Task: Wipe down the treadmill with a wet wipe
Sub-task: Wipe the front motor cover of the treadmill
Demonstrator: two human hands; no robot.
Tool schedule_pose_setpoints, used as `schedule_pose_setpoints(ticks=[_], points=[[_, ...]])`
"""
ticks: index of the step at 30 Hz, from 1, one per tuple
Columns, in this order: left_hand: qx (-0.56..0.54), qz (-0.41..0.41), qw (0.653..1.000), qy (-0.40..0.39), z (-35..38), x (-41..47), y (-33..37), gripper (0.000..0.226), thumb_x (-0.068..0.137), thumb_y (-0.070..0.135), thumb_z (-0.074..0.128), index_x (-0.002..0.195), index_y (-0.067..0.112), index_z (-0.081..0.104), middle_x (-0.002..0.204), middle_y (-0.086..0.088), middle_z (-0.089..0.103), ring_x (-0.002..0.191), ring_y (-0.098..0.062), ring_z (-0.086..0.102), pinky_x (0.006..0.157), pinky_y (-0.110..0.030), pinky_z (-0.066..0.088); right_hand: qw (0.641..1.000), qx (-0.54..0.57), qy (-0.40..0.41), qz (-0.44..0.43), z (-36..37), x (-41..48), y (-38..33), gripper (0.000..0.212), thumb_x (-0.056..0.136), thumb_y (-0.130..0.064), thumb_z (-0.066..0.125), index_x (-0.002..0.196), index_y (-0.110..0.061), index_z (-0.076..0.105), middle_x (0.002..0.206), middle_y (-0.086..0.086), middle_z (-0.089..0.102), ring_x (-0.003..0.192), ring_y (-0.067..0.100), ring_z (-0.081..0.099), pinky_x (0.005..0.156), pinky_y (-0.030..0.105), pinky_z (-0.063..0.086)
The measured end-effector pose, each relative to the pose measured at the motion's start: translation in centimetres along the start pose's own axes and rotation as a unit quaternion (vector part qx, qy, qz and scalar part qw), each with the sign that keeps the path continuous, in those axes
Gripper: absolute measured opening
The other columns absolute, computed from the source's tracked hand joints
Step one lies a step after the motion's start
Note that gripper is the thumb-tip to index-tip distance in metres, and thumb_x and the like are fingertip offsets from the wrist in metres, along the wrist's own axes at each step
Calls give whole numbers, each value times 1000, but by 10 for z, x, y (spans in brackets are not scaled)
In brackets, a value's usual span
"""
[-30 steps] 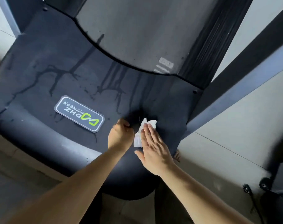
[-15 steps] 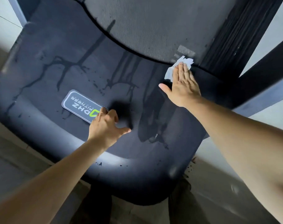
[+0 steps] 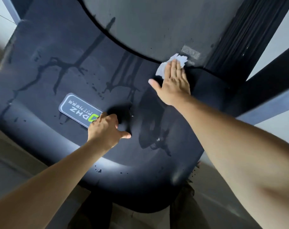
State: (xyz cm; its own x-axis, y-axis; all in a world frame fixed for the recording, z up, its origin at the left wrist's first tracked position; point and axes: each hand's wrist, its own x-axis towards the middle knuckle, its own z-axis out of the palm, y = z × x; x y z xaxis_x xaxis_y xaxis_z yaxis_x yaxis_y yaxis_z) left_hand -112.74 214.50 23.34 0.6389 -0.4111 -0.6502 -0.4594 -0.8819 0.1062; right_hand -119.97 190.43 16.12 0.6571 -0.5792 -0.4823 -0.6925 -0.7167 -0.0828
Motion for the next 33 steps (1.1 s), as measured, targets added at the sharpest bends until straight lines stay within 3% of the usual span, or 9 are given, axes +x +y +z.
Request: schedule_pose_setpoints(ticks=[3,8,11,15,18,22,27,29,33], points=[[-16,9,1000,23,5,-3,-3,54,66,58,89,79,21,51,99,-2,54,89,-27,52,77,-36,41,999,38,32,-8,16,-15,-43,106,92,-77,11,160,4,3,168,24,0,157,34,-4,127,49,0],[-57,52,996,41,14,-20,-40,47,70,48,87,76,20,50,95,0,53,85,-31,57,71,-36,39,946,-46,25,-320,61,-139,-71,89,102,-65,24,160,2,13,169,21,2,158,32,-2,127,47,8],[-65,65,995,44,9,-30,-66,43,69,40,90,76,24,50,97,2,53,84,-31,57,70,-35,40,898,-148,11,-414,50,-131,-25,93,101,-69,23,161,0,8,169,20,0,158,32,-2,127,47,10],[-45,44,997,32,1,-28,-78,51,63,54,91,79,25,52,100,5,50,86,-25,51,76,-35,38,984,-90,16,-151,6,-31,-4,99,97,-73,13,160,3,6,169,21,2,158,30,1,128,44,7],[-60,20,998,21,2,-23,-85,54,61,55,91,78,24,50,101,5,47,88,-23,49,76,-35,38,1000,-10,-6,-16,-6,14,-39,102,95,-75,9,159,2,-3,169,21,-6,158,30,-7,128,45,-1],[-145,-26,988,53,4,-22,-89,38,71,32,86,74,22,49,96,2,49,87,-26,51,70,-33,36,978,-30,46,-201,32,-44,-127,102,94,-74,15,160,3,6,168,25,-1,157,34,-4,127,50,1],[-156,-46,986,47,-4,-14,-109,41,70,35,87,72,24,48,95,0,51,85,-26,52,65,-34,33,867,-131,-5,-481,43,-102,-103,94,100,-70,23,161,-1,8,170,19,0,158,30,-3,127,47,6],[-150,-38,987,41,-4,-14,-114,44,71,38,88,73,24,47,96,0,51,85,-26,52,67,-34,34,875,-151,16,-460,30,-69,-82,96,97,-70,30,161,-1,15,169,18,11,157,32,9,127,47,11],[-135,-49,988,48,-3,-16,-112,46,73,43,88,74,23,47,97,0,51,87,-26,52,71,-35,34,985,-42,21,-165,-18,31,-69,95,96,-72,30,157,-1,18,166,16,17,148,32,21,122,43,18]])
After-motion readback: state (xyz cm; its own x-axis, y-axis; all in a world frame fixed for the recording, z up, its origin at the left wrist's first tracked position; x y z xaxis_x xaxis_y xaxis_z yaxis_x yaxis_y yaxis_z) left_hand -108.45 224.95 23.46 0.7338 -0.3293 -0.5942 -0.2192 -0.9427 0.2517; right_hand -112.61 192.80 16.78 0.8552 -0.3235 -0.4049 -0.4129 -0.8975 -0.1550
